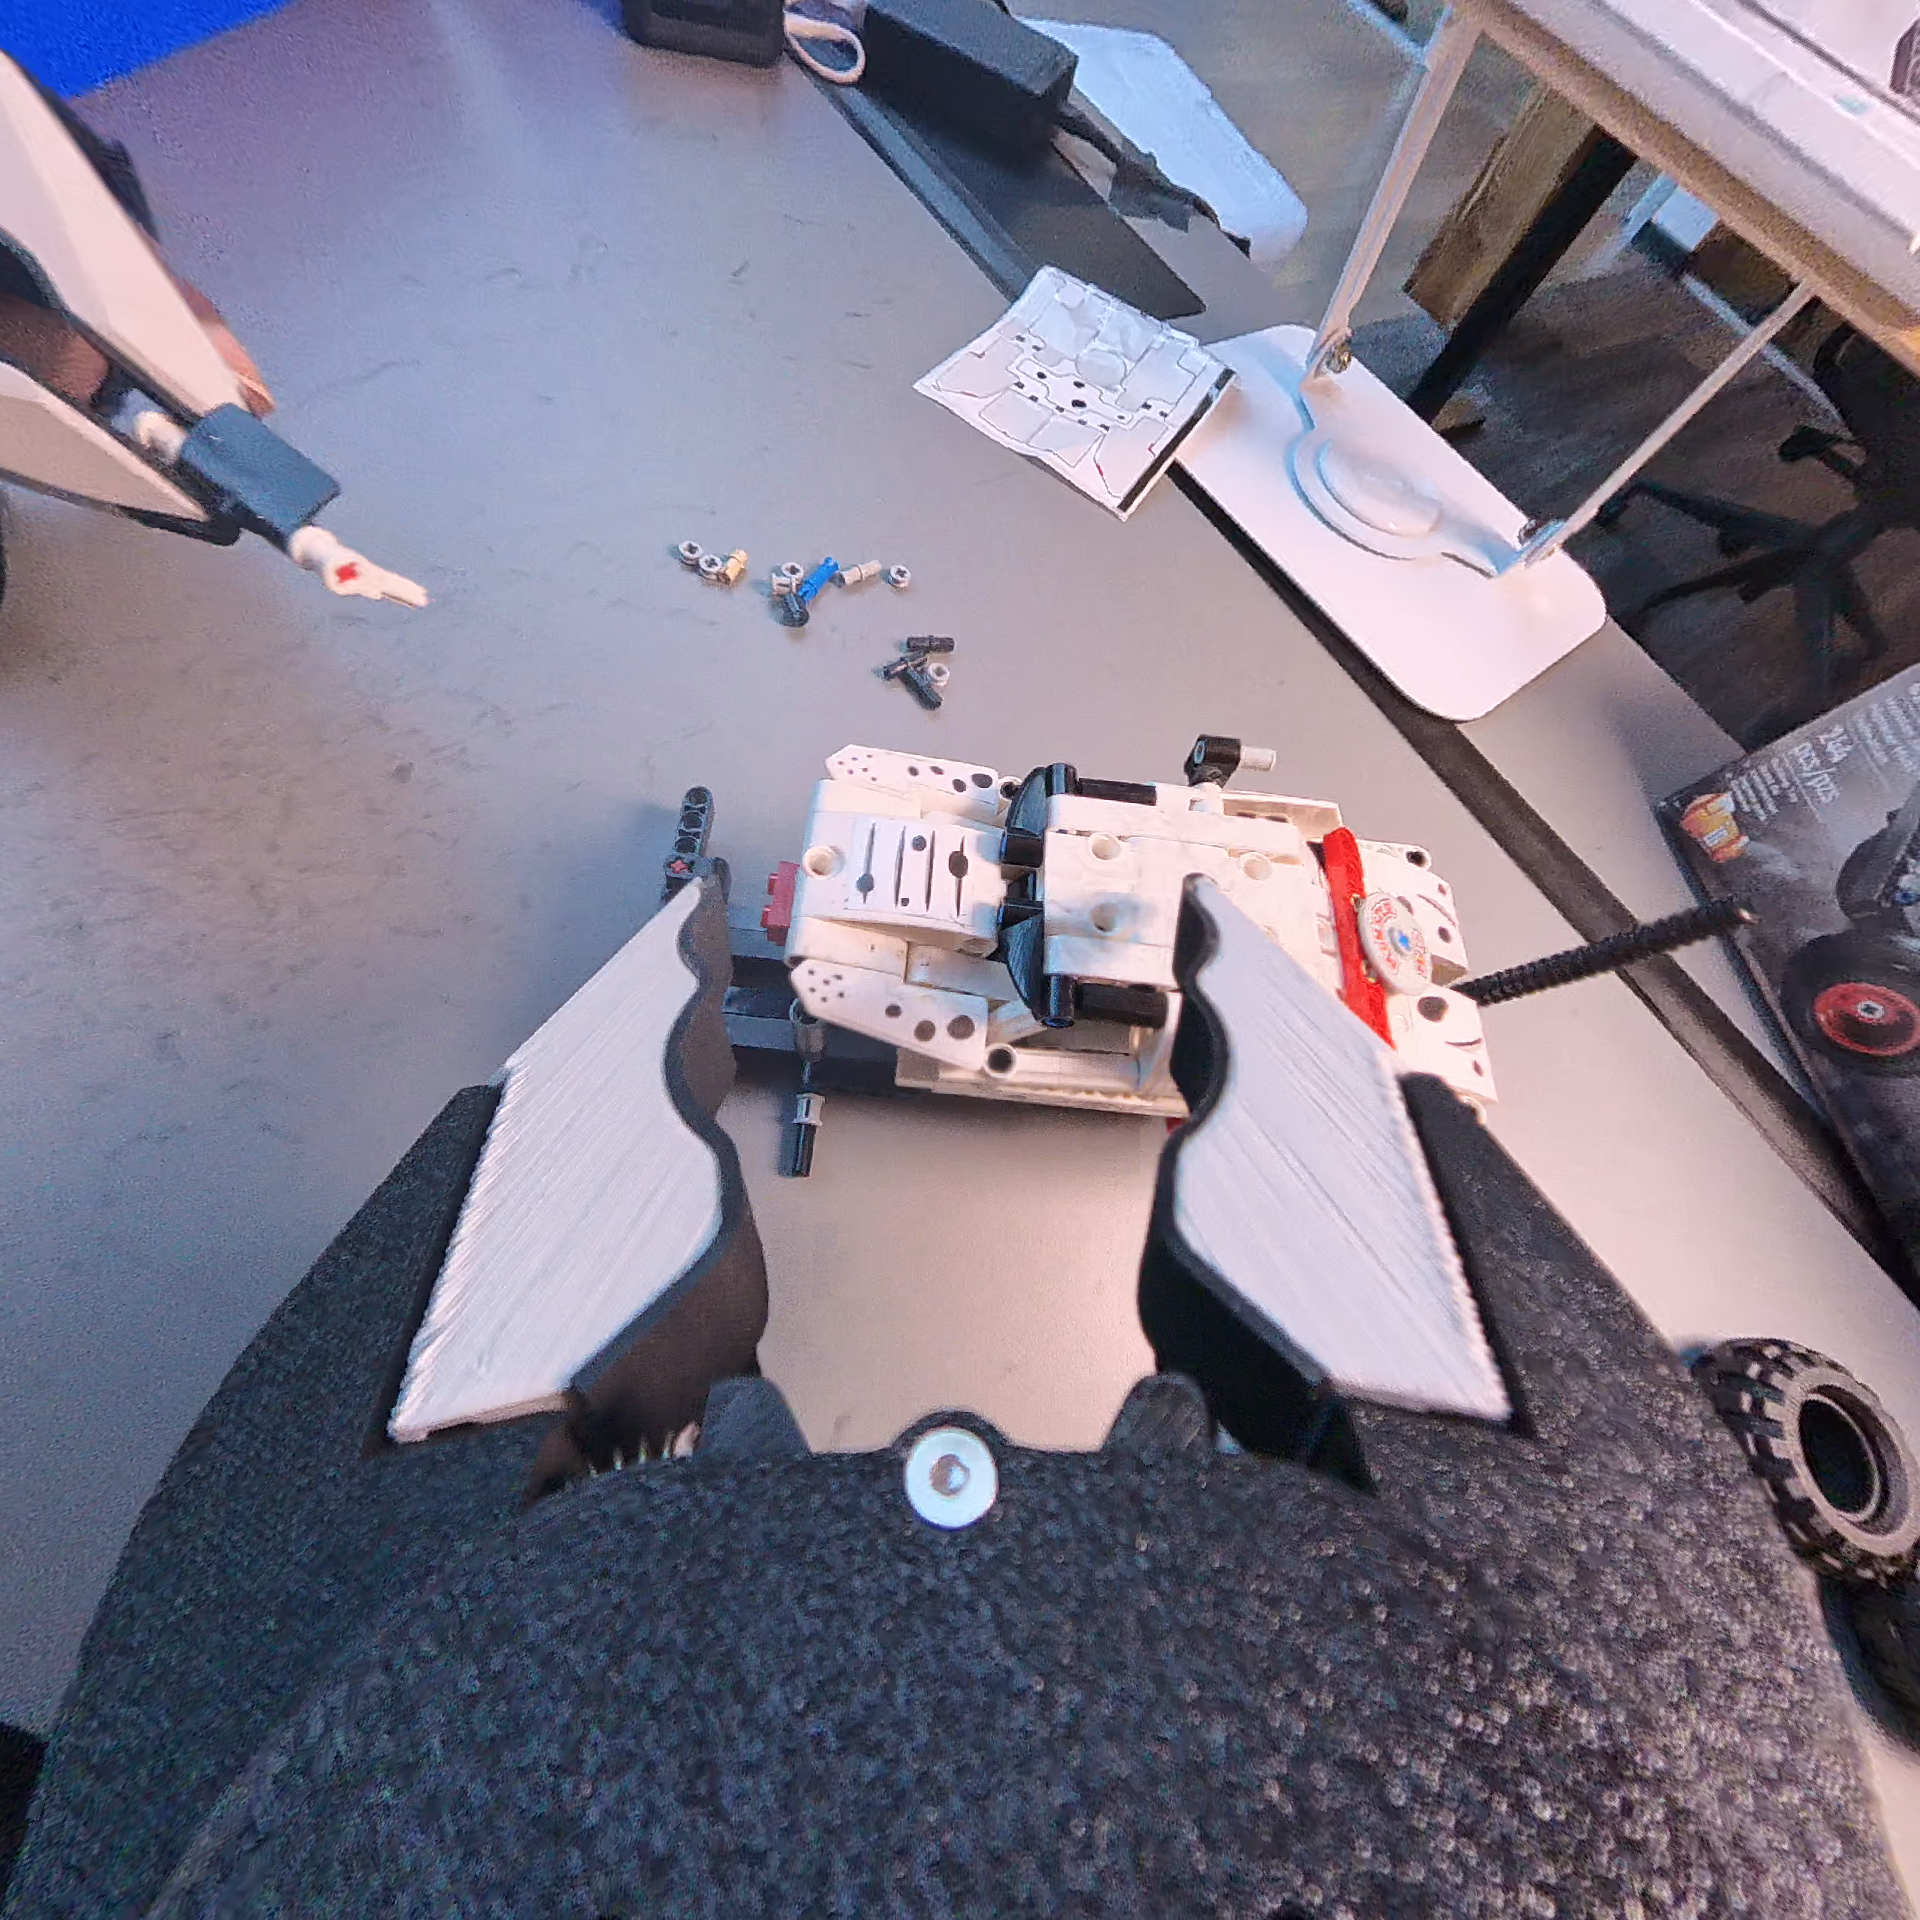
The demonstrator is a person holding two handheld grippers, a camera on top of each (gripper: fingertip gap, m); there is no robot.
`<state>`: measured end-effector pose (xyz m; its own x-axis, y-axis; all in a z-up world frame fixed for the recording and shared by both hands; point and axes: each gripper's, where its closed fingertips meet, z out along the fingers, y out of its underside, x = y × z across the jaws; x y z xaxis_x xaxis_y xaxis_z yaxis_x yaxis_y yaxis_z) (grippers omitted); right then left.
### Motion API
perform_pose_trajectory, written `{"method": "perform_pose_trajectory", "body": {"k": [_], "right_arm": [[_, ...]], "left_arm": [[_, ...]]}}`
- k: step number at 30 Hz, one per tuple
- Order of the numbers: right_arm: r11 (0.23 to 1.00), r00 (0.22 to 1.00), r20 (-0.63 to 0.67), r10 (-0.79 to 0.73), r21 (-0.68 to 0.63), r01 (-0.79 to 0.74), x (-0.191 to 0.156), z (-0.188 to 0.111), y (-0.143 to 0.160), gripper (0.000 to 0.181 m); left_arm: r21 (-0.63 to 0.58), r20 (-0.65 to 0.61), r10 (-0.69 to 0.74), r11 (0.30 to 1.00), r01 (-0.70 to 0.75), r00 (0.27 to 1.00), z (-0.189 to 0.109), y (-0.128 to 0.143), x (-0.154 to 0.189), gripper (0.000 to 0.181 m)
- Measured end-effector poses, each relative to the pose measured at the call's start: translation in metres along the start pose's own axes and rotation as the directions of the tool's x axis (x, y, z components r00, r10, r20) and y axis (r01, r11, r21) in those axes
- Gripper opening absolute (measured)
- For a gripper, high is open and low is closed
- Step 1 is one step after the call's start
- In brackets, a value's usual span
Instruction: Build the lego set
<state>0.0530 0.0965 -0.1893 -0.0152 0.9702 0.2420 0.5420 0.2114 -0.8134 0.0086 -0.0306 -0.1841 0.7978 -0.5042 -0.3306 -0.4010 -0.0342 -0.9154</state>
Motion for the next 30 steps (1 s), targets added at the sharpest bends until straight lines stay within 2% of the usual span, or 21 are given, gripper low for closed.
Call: {"method": "perform_pose_trajectory", "body": {"k": [2, 4, 8, 13, 15, 17, 20, 22, 24, 28, 30], "right_arm": [[1.0, 1.0, 0.003, 0.006, -0.022, -0.006, 0.002, 0.008, 0.003, 0.086], [0.999, 0.999, -0.003, -0.032, -0.026, 0.032, 0.006, 0.01, 0.002, 0.078], [0.996, 0.994, 0.066, -0.087, -0.028, 0.089, 0.006, 0.012, 0.002, 0.075], [0.976, 0.958, 0.186, -0.217, 0.02, 0.217, -0.006, 0.011, -0.001, 0.058], [0.972, 0.947, 0.218, -0.234, 0.031, 0.233, -0.007, 0.01, -0.002, 0.056], [0.973, 0.936, 0.266, -0.229, 0.065, 0.219, -0.012, 0.009, -0.005, 0.043], [0.973, 0.93, 0.287, -0.231, 0.086, 0.215, -0.013, 0.008, -0.005, 0.043], [0.978, 0.928, 0.311, -0.204, 0.094, 0.184, -0.013, 0.007, -0.006, 0.045], [0.984, 0.935, 0.314, -0.164, 0.113, 0.135, -0.009, 0.004, -0.01, 0.062], [0.983, 0.971, 0.234, -0.049, 0.186, 0.004, 0.021, -0.008, -0.024, 0.079], [0.965, 0.967, 0.243, 0.078, 0.225, -0.135, 0.036, -0.015, -0.034, 0.081]], "left_arm": [[0.009, 0.001, 0.003, 1.0, -0.003, 1.0, -0.001, -0.002, 0.0, 0.005], [0.013, 0.001, 0.005, 1.0, -0.005, 1.0, -0.001, -0.002, 0.0, 0.005], [0.008, -0.001, -0.001, 1.0, 0.001, 1.0, 0.0, 0.0, 0.0, 0.005], [0.012, -0.009, -0.024, 1.0, 0.024, 1.0, 0.0, 0.001, -0.002, 0.005], [0.013, -0.01, -0.032, 0.999, 0.032, 0.999, 0.0, 0.001, -0.003, 0.005], [0.015, -0.009, -0.038, 0.999, 0.038, 0.999, 0.0, 0.002, -0.004, 0.005], [0.011, -0.012, -0.048, 0.999, 0.049, 0.999, 0.0, 0.004, -0.005, 0.005], [0.008, -0.012, -0.052, 0.999, 0.052, 0.999, 0.001, 0.005, -0.006, 0.005], [0.008, -0.015, -0.06, 0.998, 0.06, 0.998, 0.001, 0.005, -0.007, 0.005], [0.006, -0.023, -0.063, 0.998, 0.063, 0.998, 0.002, 0.006, -0.006, 0.005], [-0.002, -0.028, -0.06, 0.998, 0.06, 0.998, 0.003, 0.007, -0.004, 0.005]]}}
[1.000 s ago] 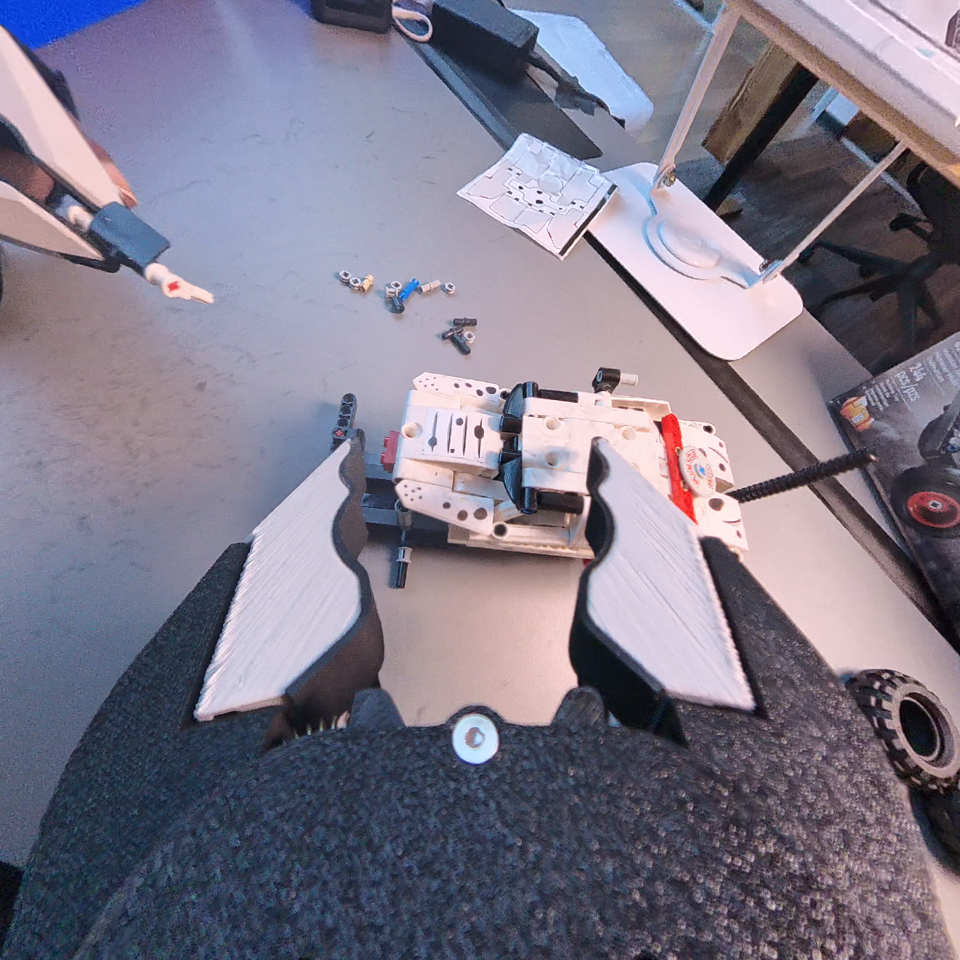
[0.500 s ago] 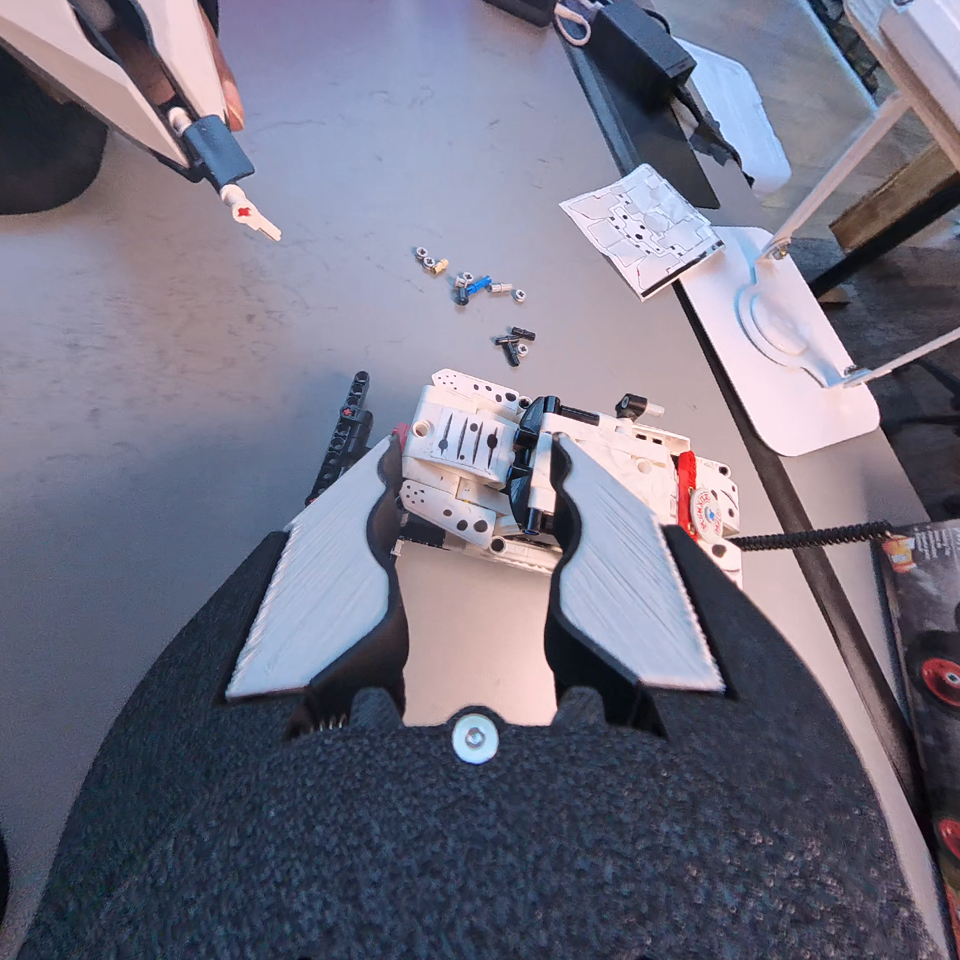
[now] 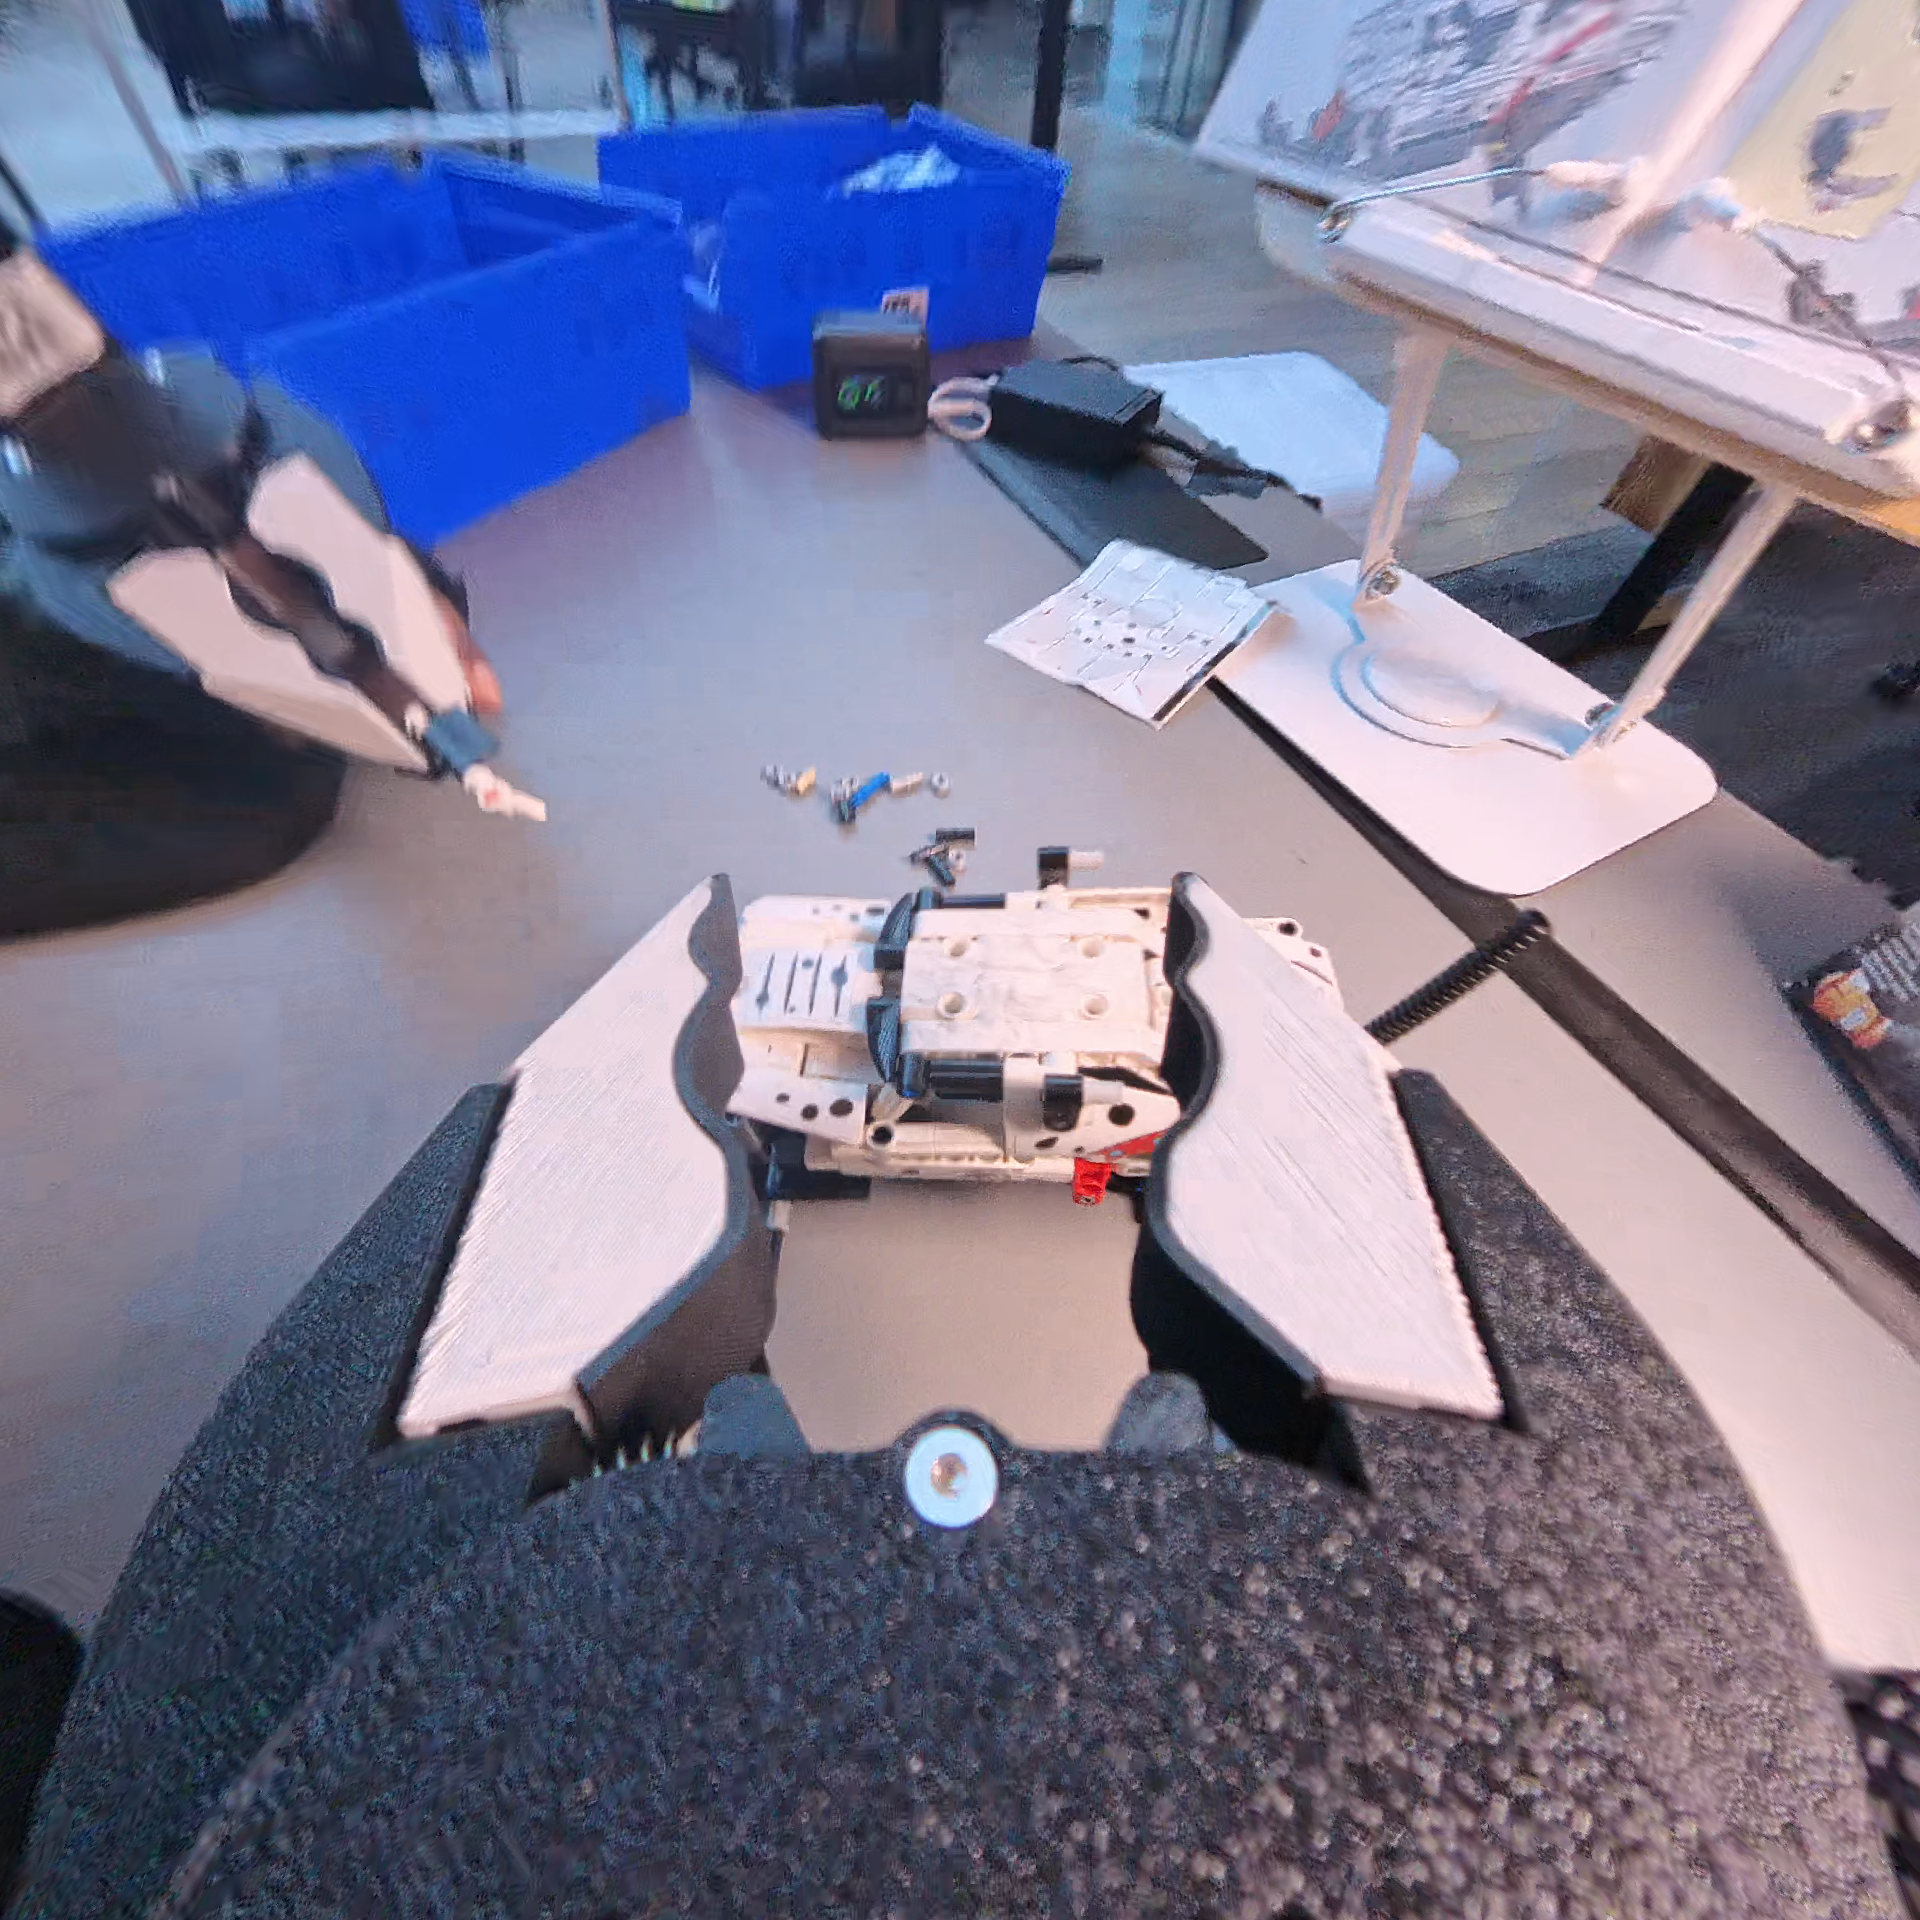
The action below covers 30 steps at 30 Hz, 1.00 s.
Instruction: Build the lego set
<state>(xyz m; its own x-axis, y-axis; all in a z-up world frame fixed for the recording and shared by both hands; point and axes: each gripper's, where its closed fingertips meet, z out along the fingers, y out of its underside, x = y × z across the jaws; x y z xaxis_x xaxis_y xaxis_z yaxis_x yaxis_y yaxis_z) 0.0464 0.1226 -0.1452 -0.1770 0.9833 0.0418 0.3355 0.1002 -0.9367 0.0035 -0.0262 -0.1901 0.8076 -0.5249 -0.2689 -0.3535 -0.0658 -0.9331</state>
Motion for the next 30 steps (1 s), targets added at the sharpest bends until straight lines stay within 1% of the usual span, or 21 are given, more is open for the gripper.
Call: {"method": "perform_pose_trajectory", "body": {"k": [2, 3, 5, 7, 8, 9, 10, 11, 13, 14, 16, 17, 19, 20, 21, 22, 24, 26, 28, 30], "right_arm": [[0.985, 0.988, 0.01, 0.153, 0.081, -0.153, 0.011, -0.007, -0.013, 0.076], [0.977, 0.981, 0.015, 0.192, 0.093, -0.192, 0.013, -0.008, -0.015, 0.076], [0.982, 0.983, -0.004, 0.183, 0.043, -0.183, 0.013, -0.006, -0.007, 0.081], [0.989, 0.99, 0.013, 0.139, -0.047, -0.139, 0.0, 0.001, 0.006, 0.087], [0.992, 0.997, 0.011, 0.081, -0.098, -0.079, -0.006, 0.005, 0.015, 0.087], [0.987, 0.999, -0.001, -0.035, -0.154, 0.034, -0.011, 0.007, 0.024, 0.09], [0.967, 0.986, 0.001, -0.165, -0.197, 0.162, -0.018, 0.008, 0.032, 0.09], [0.933, 0.958, -0.004, -0.287, -0.226, 0.278, -0.023, 0.007, 0.037, 0.085], [0.82, 0.845, -0.035, -0.534, -0.267, 0.507, -0.029, 0.004, 0.042, 0.064], [0.765, 0.792, -0.032, -0.61, -0.285, 0.578, -0.034, 0.002, 0.045, 0.052], [0.705, 0.727, -0.065, -0.683, -0.315, 0.635, -0.036, 0.001, 0.049, 0.034], [0.671, 0.688, -0.083, -0.721, -0.334, 0.662, -0.035, 0.001, 0.052, 0.029], [0.599, 0.612, -0.095, -0.785, -0.368, 0.711, -0.035, 0.004, 0.058, 0.01], [0.581, 0.585, -0.113, -0.803, -0.368, 0.726, -0.035, 0.004, 0.057, 0.009], [0.593, 0.593, -0.126, -0.795, -0.365, 0.718, -0.035, 0.004, 0.056, 0.008], [0.635, 0.629, -0.146, -0.764, -0.349, 0.69, -0.034, 0.003, 0.054, 0.008], [0.739, 0.724, -0.177, -0.667, -0.28, 0.612, -0.031, -0.002, 0.043, 0.008], [0.834, 0.817, -0.178, -0.548, -0.199, 0.515, -0.028, -0.008, 0.028, 0.007], [0.894, 0.885, -0.139, -0.444, -0.133, 0.428, -0.027, -0.014, 0.018, 0.006], [0.926, 0.921, -0.105, -0.375, -0.091, 0.367, -0.025, -0.018, 0.013, 0.004]], "left_arm": [[-0.006, -0.002, 0.006, 1.0, -0.006, 1.0, 0.0, 0.001, 0.001, 0.005], [-0.007, -0.001, 0.01, 1.0, -0.01, 1.0, 0.0, 0.001, 0.001, 0.005], [-0.01, -0.001, 0.015, 1.0, -0.015, 1.0, 0.0, 0.001, 0.002, 0.005], [-0.016, -0.002, 0.021, 1.0, -0.021, 1.0, 0.001, 0.002, 0.003, 0.005], [-0.019, -0.003, 0.025, 0.999, -0.025, 1.0, 0.001, 0.002, 0.004, 0.005], [-0.022, -0.003, 0.031, 0.999, -0.031, 1.0, 0.001, 0.002, 0.004, 0.005], [-0.024, -0.003, 0.038, 0.999, -0.038, 0.999, 0.001, 0.002, 0.005, 0.005], [-0.026, -0.003, 0.045, 0.999, -0.045, 0.999, 0.001, 0.002, 0.006, 0.005], [-0.03, -0.004, 0.057, 0.998, -0.057, 0.998, 0.001, 0.002, 0.008, 0.005], [-0.033, -0.005, 0.062, 0.998, -0.063, 0.998, 0.001, 0.002, 0.008, 0.005], [-0.041, -0.01, 0.07, 0.997, -0.071, 0.997, 0.002, 0.004, 0.01, 0.005], [-0.044, -0.012, 0.074, 0.996, -0.075, 0.997, 0.003, 0.004, 0.01, 0.005], [-0.046, -0.015, 0.081, 0.996, -0.081, 0.997, 0.003, 0.004, 0.012, 0.005], [-0.048, -0.015, 0.083, 0.995, -0.084, 0.996, 0.003, 0.004, 0.012, 0.005], [-0.049, -0.014, 0.086, 0.995, -0.086, 0.996, 0.003, 0.004, 0.012, 0.005], [-0.049, -0.013, 0.087, 0.995, -0.088, 0.996, 0.003, 0.004, 0.013, 0.005], [-0.048, -0.015, 0.089, 0.995, -0.09, 0.996, 0.003, 0.003, 0.014, 0.005], [-0.047, -0.014, 0.095, 0.994, -0.096, 0.995, 0.003, 0.002, 0.015, 0.005], [-0.042, -0.015, 0.101, 0.994, -0.101, 0.995, 0.002, 0.0, 0.016, 0.005], [-0.036, -0.013, 0.11, 0.993, -0.11, 0.994, 0.002, -0.002, 0.017, 0.005]]}}
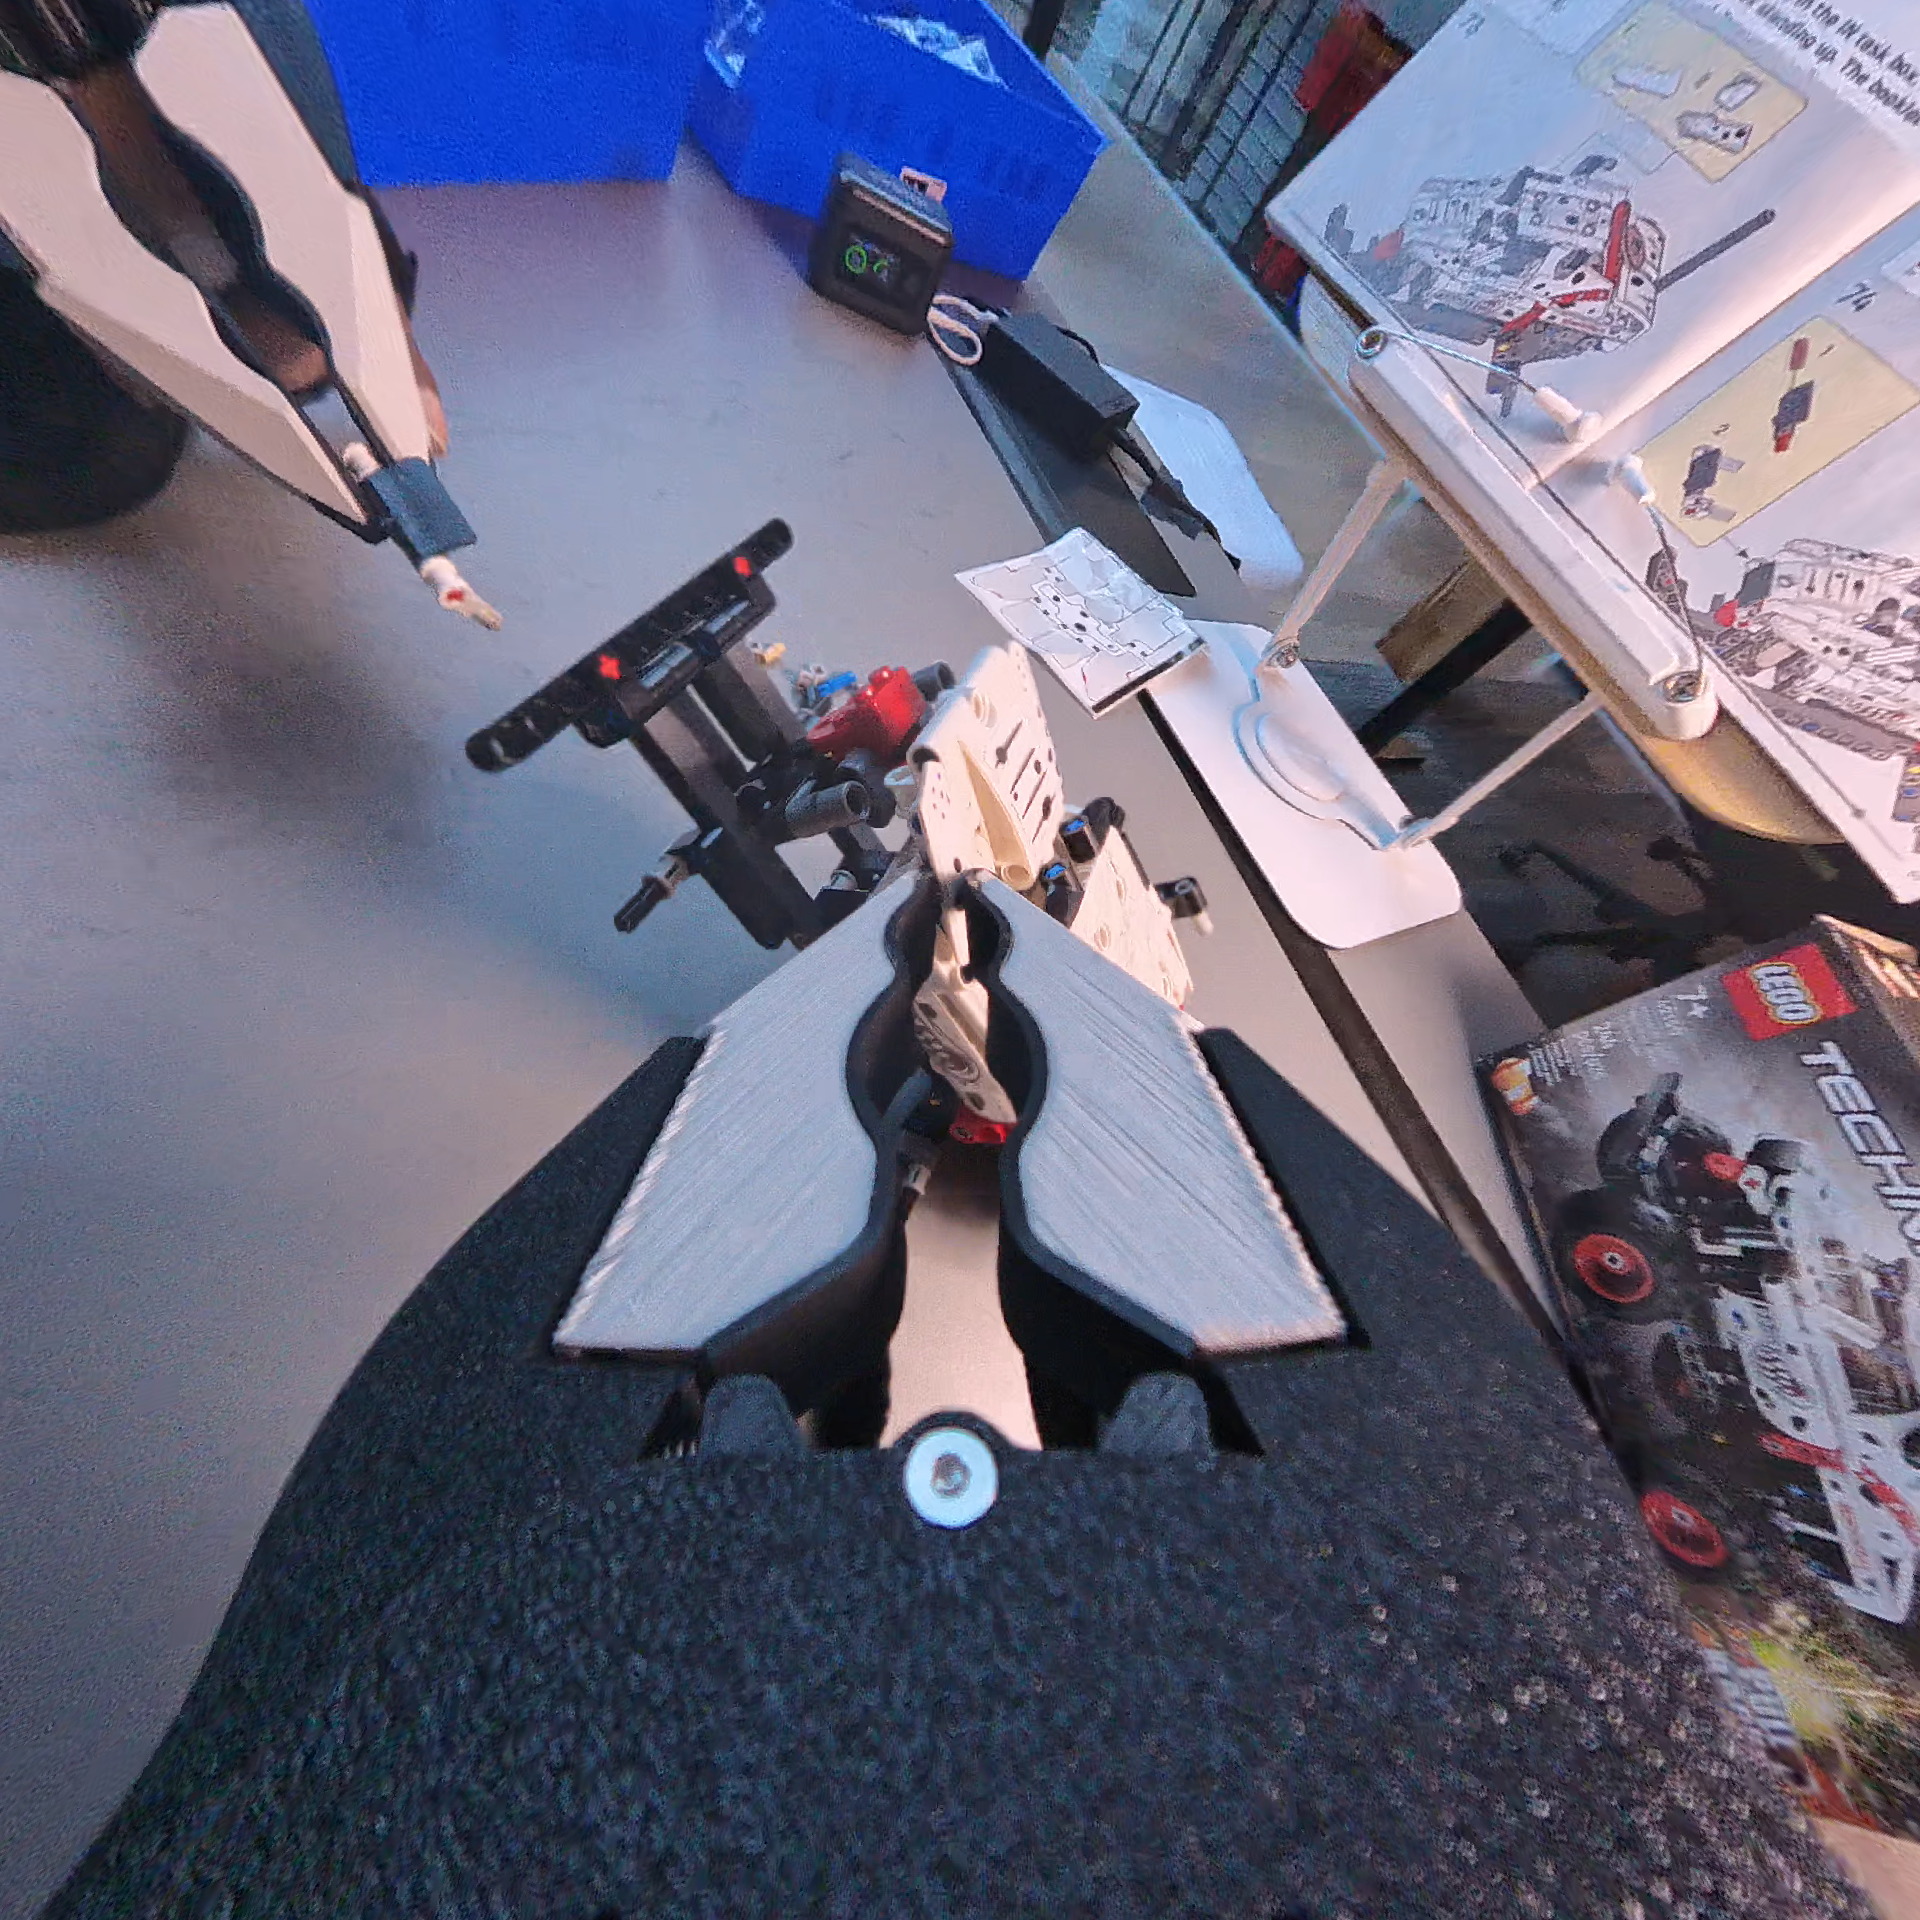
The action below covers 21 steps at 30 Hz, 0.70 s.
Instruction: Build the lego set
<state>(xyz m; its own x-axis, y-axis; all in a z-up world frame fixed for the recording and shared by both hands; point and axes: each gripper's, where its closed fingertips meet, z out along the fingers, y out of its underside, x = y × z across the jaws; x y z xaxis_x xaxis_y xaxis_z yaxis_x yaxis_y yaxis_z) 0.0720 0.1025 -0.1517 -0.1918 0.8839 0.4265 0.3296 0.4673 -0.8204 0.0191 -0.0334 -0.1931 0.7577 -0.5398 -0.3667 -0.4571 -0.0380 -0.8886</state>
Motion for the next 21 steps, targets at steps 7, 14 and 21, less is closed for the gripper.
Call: {"method": "perform_pose_trajectory", "body": {"k": [7, 14, 21], "right_arm": [[0.995, 0.994, 0.062, 0.089, 0.047, -0.092, 0.001, -0.008, 0.0, 0.004], [0.998, 0.983, 0.173, -0.057, 0.044, 0.05, -0.04, 0.003, -0.006, 0.005], [0.98, 0.919, 0.345, -0.189, 0.133, 0.151, -0.101, 0.019, -0.027, 0.006]], "left_arm": [[0.021, 0.012, 0.012, 1.0, -0.013, 1.0, -0.002, -0.006, 0.0, 0.005], [0.202, 0.001, -0.014, 0.979, 0.013, 1.0, -0.019, -0.043, 0.0, 0.005], [0.159, -0.075, 0.1, 0.983, -0.087, 0.992, -0.01, -0.039, 0.027, 0.005]]}}
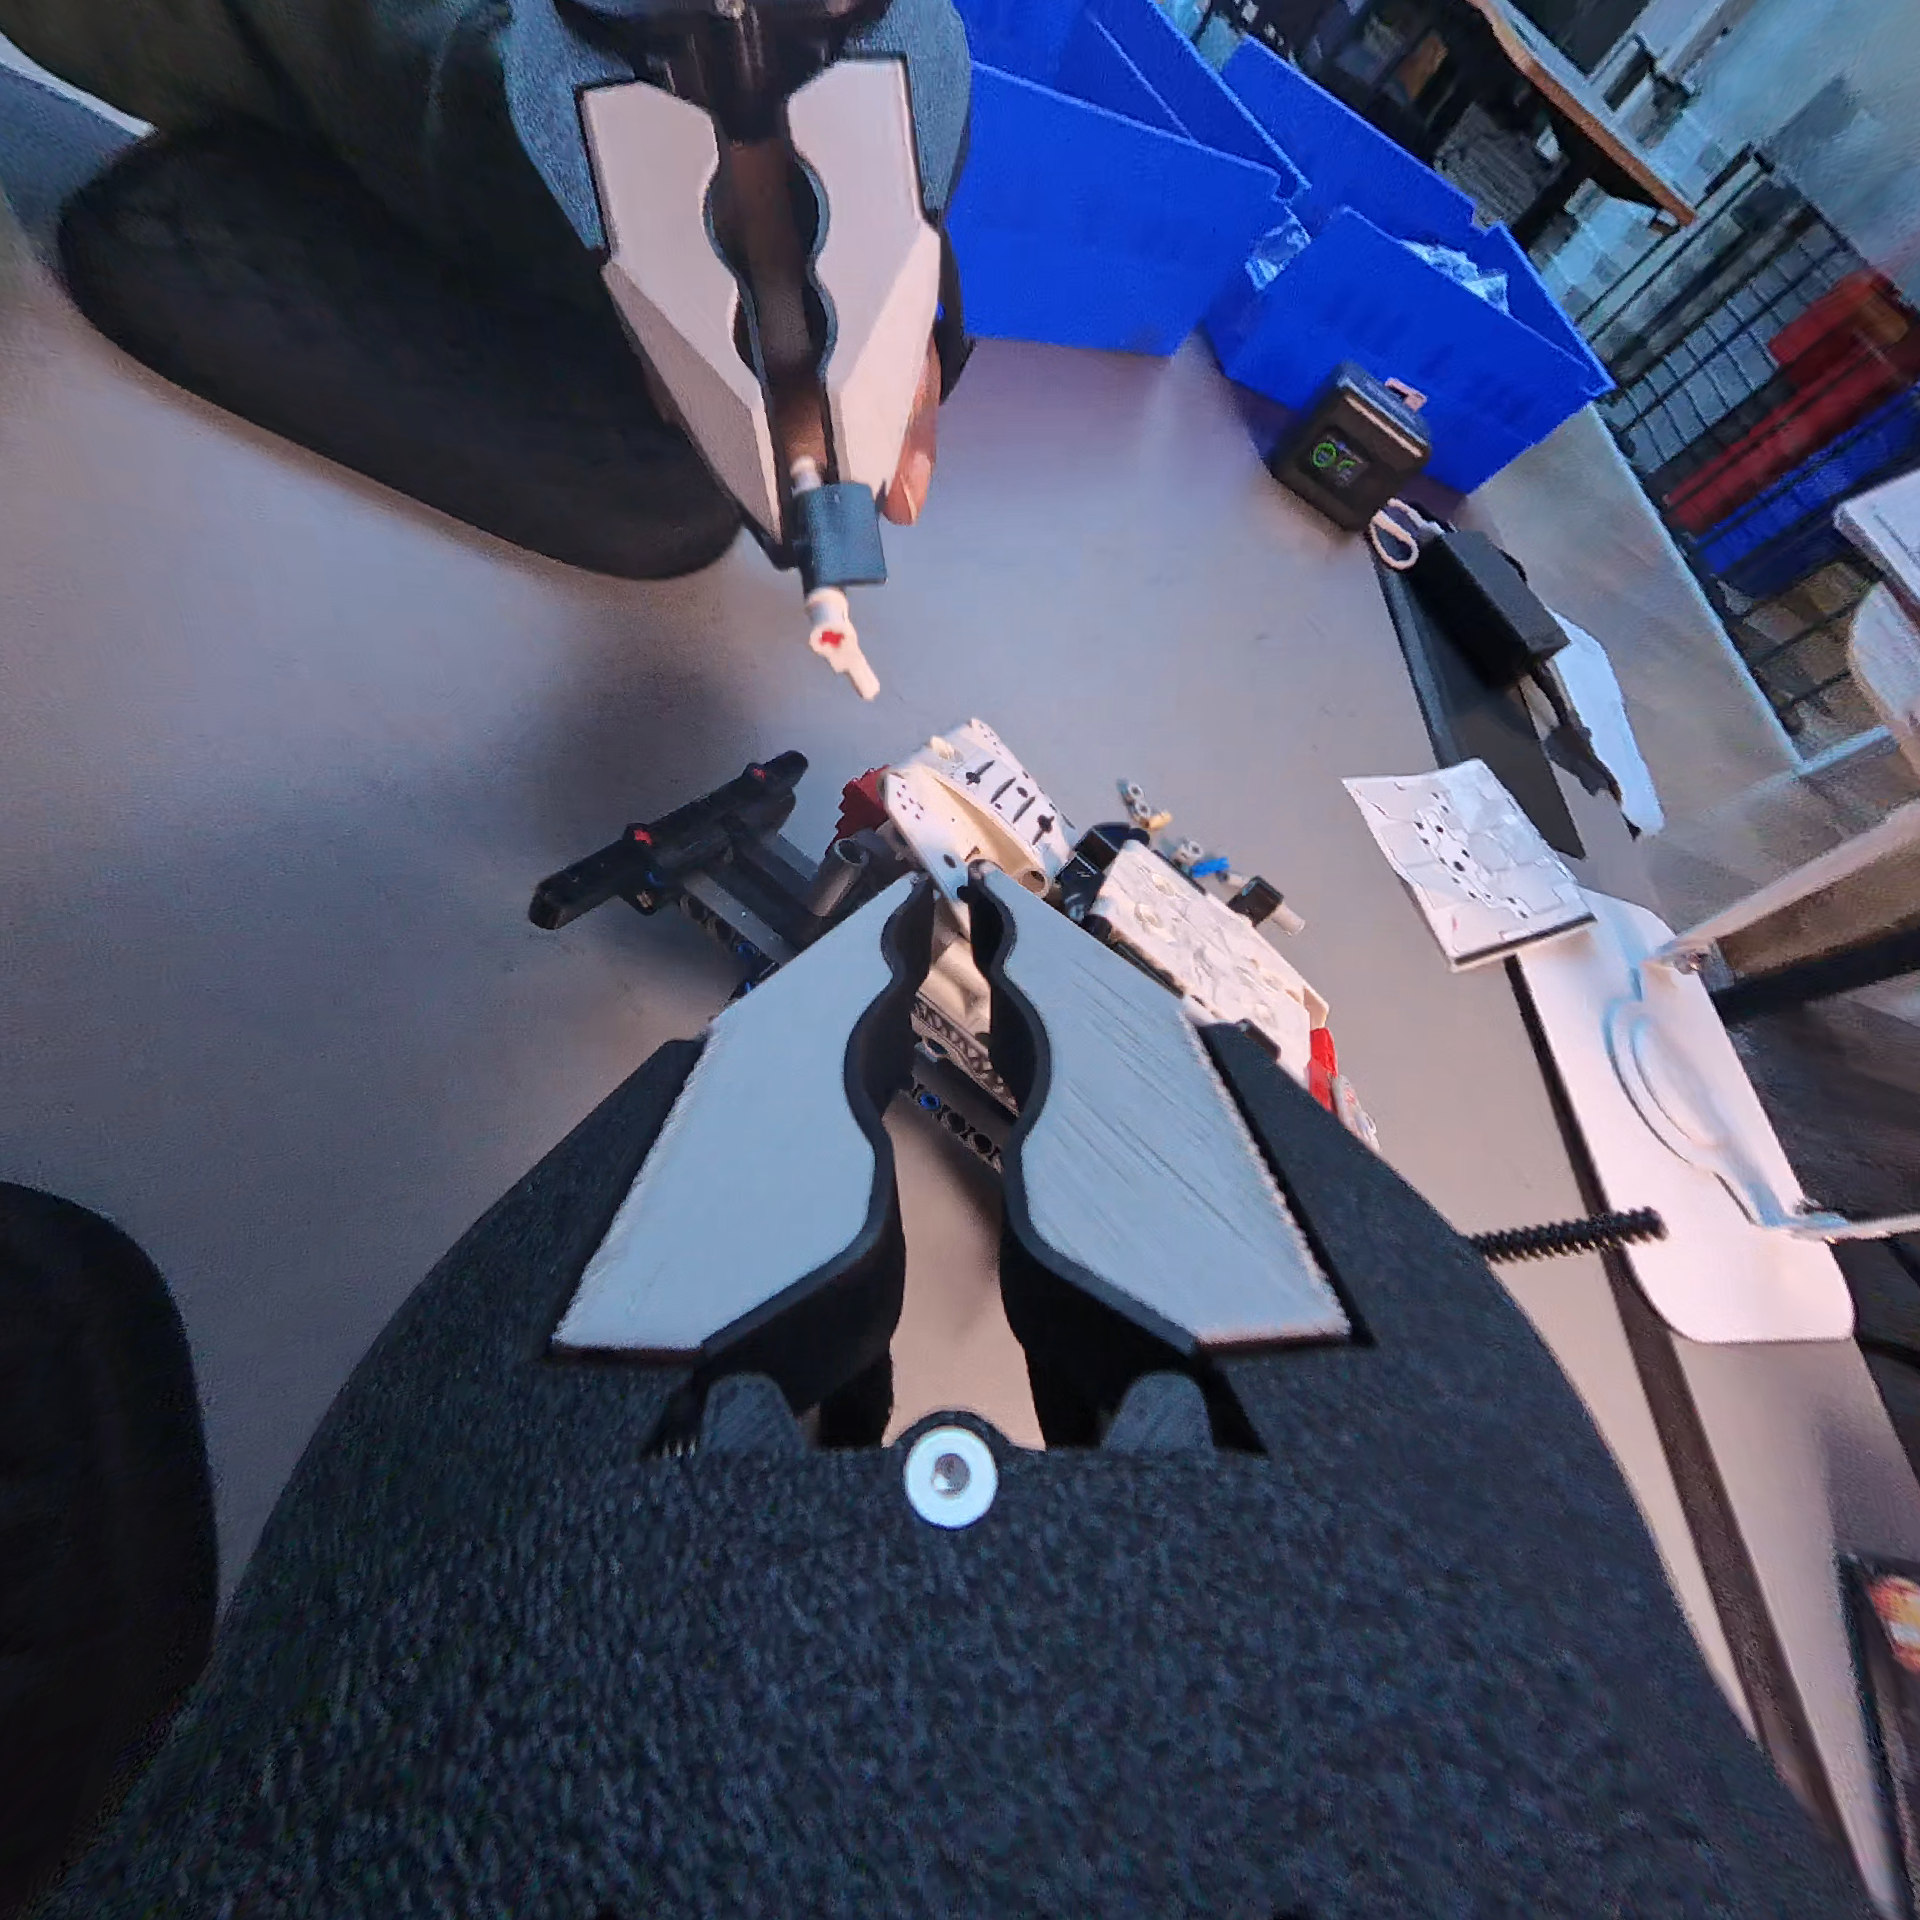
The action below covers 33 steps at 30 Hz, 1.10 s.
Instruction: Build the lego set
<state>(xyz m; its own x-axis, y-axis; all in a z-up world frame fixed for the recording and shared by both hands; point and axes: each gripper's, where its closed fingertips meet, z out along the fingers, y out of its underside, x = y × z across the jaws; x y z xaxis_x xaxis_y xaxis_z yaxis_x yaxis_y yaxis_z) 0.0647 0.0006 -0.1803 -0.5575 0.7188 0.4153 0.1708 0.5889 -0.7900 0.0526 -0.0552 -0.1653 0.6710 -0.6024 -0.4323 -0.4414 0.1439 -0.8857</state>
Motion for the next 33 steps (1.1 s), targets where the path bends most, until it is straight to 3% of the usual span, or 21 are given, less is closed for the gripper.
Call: {"method": "perform_pose_trajectory", "body": {"k": [6, 10, 14, 16, 20, 23, 25, 28, 31, 33], "right_arm": [[0.988, 0.993, 0.033, 0.112, 0.105, -0.115, -0.014, -0.015, -0.004, 0.008], [0.995, 0.993, -0.065, 0.101, -0.009, -0.102, -0.024, -0.027, 0.023, 0.011], [0.993, 0.979, -0.178, 0.096, -0.054, -0.107, -0.032, -0.037, 0.029, 0.022], [0.994, 0.969, -0.247, 0.019, -0.104, -0.046, -0.035, -0.04, 0.027, 0.029], [0.914, 0.871, -0.356, -0.339, -0.343, 0.216, -0.025, -0.036, 0.03, 0.029], [0.843, 0.821, -0.308, -0.481, -0.42, 0.336, -0.022, -0.023, 0.028, 0.025], [0.817, 0.819, -0.251, -0.516, -0.432, 0.382, -0.025, -0.014, 0.028, 0.013], [0.881, 0.874, -0.255, -0.414, -0.353, 0.314, -0.024, -0.009, 0.021, 0.012], [0.979, 0.944, -0.279, -0.177, -0.149, 0.139, -0.019, -0.016, 0.001, 0.012], [1.0, 0.973, -0.231, 0.003, -0.002, -0.004, -0.018, -0.022, -0.014, 0.011]], "left_arm": [[0.012, -0.022, -0.002, 1.0, 0.002, 1.0, 0.001, -0.004, 0.005, 0.005], [0.0, -0.006, -0.019, 1.0, 0.019, 1.0, 0.001, 0.0, 0.001, 0.005], [-0.022, -0.001, -0.018, 1.0, 0.018, 1.0, 0.003, 0.004, 0.001, 0.005], [-0.029, 0.005, -0.022, 0.999, 0.022, 1.0, 0.004, 0.006, 0.0, 0.005], [-0.028, 0.007, -0.04, 0.999, 0.04, 0.999, 0.004, 0.007, -0.002, 0.005], [-0.023, 0.005, -0.039, 0.999, 0.04, 0.999, 0.003, 0.005, -0.001, 0.005], [-0.016, -0.001, -0.033, 0.999, 0.033, 0.999, 0.002, 0.002, 0.001, 0.005], [0.006, -0.022, -0.037, 0.999, 0.038, 0.999, 0.001, -0.004, 0.005, 0.005], [0.073, -0.061, -0.084, 0.993, 0.088, 0.995, -0.005, -0.021, 0.006, 0.005], [0.134, -0.098, -0.139, 0.979, 0.151, 0.985, -0.011, -0.039, 0.004, 0.005]]}}
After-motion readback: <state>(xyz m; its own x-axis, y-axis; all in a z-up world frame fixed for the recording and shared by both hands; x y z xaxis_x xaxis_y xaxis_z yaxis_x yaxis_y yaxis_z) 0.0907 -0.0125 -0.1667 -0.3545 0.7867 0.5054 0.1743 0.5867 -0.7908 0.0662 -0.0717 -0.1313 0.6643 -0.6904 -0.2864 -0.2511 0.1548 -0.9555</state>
